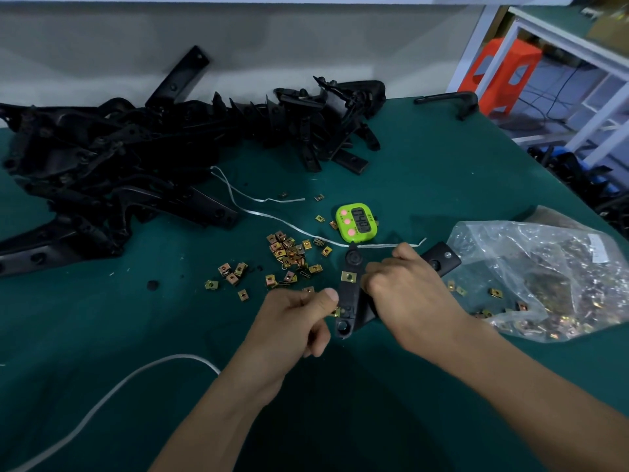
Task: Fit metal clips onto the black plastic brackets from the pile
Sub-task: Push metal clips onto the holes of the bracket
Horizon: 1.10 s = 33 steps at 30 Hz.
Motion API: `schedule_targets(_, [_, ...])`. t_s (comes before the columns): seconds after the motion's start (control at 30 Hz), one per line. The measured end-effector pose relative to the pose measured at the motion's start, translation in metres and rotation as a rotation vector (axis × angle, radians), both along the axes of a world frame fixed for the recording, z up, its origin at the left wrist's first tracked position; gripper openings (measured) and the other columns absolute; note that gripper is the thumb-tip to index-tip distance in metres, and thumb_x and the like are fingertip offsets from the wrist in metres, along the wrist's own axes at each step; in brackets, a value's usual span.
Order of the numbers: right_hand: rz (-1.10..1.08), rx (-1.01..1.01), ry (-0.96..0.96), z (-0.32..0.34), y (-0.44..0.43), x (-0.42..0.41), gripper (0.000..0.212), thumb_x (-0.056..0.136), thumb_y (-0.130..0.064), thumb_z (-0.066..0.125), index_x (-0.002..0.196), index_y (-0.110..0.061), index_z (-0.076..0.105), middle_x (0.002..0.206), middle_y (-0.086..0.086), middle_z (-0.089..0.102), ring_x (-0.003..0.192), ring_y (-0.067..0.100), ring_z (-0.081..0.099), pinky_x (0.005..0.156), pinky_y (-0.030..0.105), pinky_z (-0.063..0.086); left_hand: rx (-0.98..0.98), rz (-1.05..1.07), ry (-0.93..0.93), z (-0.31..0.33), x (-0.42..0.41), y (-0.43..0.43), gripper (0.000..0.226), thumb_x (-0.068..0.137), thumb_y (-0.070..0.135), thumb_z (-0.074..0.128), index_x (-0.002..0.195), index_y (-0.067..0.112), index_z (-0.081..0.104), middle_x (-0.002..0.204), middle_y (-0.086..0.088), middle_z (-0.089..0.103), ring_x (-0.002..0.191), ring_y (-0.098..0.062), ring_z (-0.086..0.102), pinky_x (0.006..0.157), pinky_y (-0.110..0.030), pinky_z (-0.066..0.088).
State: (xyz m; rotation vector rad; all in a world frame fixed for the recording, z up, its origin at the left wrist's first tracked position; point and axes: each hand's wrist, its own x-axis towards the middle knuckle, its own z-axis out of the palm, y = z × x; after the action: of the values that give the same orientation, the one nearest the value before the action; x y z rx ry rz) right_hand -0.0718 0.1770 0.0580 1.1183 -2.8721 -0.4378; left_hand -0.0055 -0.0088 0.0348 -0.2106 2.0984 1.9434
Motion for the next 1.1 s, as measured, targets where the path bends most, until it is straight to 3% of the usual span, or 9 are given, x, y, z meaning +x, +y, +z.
schedule_targets(0.13, [0.044,-0.120,-0.018,-0.001,0.000,-0.001,0.045,0.059,0.002,0.059,0.062,-0.028,0.026,0.067,-0.009,0.042,0.061,0.017,0.046,0.075,0.029,0.026,0.302,-0.171,-0.043,-0.002,-0.001,-0.016,0.057,0.093,0.040,0.058,0.045,0.011,0.048,0.041,-0.001,0.035,0.046,-0.015,0.031,0.065,-0.015,0.043])
schedule_targets(0.27, [0.104,-0.186,-0.024,-0.001,-0.002,0.002,0.053,0.052,0.006,0.055,0.059,-0.028,0.016,0.063,-0.008,0.038,0.055,0.018,0.033,0.071,0.031,0.031,0.405,-0.255,-0.019,-0.005,0.000,-0.018,0.048,0.079,0.054,0.078,0.053,0.017,0.063,0.041,0.005,0.031,0.044,-0.010,0.022,0.056,-0.019,0.032])
schedule_targets(0.37, [0.127,-0.220,-0.006,-0.001,-0.004,0.003,0.042,0.051,0.003,0.042,0.058,-0.028,0.015,0.061,-0.008,0.037,0.054,0.018,0.034,0.069,0.031,0.029,0.451,-0.241,-0.040,-0.008,-0.001,-0.015,0.078,0.062,0.065,0.086,0.065,-0.008,0.059,0.043,0.004,0.031,0.045,-0.009,0.023,0.054,-0.020,0.030])
schedule_targets(0.47, [0.137,-0.241,0.005,-0.004,-0.005,0.004,0.045,0.049,0.005,0.043,0.058,-0.027,0.013,0.059,-0.008,0.032,0.052,0.018,0.037,0.067,0.031,0.029,0.400,-0.282,0.033,-0.005,-0.005,-0.015,0.045,0.064,0.066,0.083,0.056,0.025,0.069,0.046,0.006,0.032,0.047,-0.010,0.024,0.056,-0.020,0.030])
schedule_targets(0.6, [0.152,-0.230,-0.008,-0.008,-0.002,0.003,0.056,0.049,0.007,0.055,0.059,-0.028,0.013,0.060,-0.009,0.031,0.052,0.019,0.039,0.068,0.032,0.033,0.295,-0.264,0.039,-0.005,-0.008,-0.013,0.039,0.072,0.051,0.079,0.052,0.024,0.062,0.048,0.003,0.030,0.048,-0.011,0.025,0.055,-0.014,0.033])
schedule_targets(0.73, [0.169,-0.315,-0.002,-0.008,-0.003,0.003,0.049,0.047,0.003,0.043,0.060,-0.028,0.007,0.058,-0.009,0.024,0.047,0.019,0.040,0.065,0.031,0.027,0.290,-0.194,0.041,-0.008,-0.007,-0.004,0.049,0.059,0.066,0.086,0.052,0.022,0.064,0.048,0.007,0.033,0.046,-0.009,0.027,0.049,-0.017,0.026])
schedule_targets(0.8, [0.160,-0.322,0.003,-0.009,-0.002,0.004,0.043,0.048,0.000,0.039,0.058,-0.028,0.009,0.058,-0.009,0.024,0.047,0.019,0.041,0.065,0.031,0.031,0.254,-0.142,0.035,-0.008,-0.007,-0.001,0.040,0.068,0.052,0.086,0.052,0.021,0.067,0.048,0.007,0.033,0.046,-0.009,0.027,0.048,-0.018,0.026])
schedule_targets(1.0, [-0.051,0.043,-0.034,-0.013,-0.001,-0.005,0.024,0.071,-0.006,0.056,0.066,-0.025,0.042,0.079,-0.004,0.060,0.073,0.020,0.057,0.084,0.033,0.024,-0.023,0.056,0.031,-0.011,-0.009,0.009,0.019,0.089,0.021,0.076,0.071,0.022,0.078,0.045,0.012,0.042,0.041,-0.004,0.034,0.044,-0.017,0.030])
schedule_targets(1.1, [-0.150,0.090,-0.011,-0.005,-0.001,-0.003,0.030,0.075,-0.011,0.058,0.064,-0.026,0.034,0.084,-0.003,0.067,0.081,0.020,0.064,0.090,0.035,0.029,-0.179,0.168,0.121,-0.004,-0.006,0.029,0.001,0.075,0.043,0.076,0.075,0.045,0.075,0.047,0.015,0.049,0.044,-0.001,0.041,0.047,-0.017,0.035])
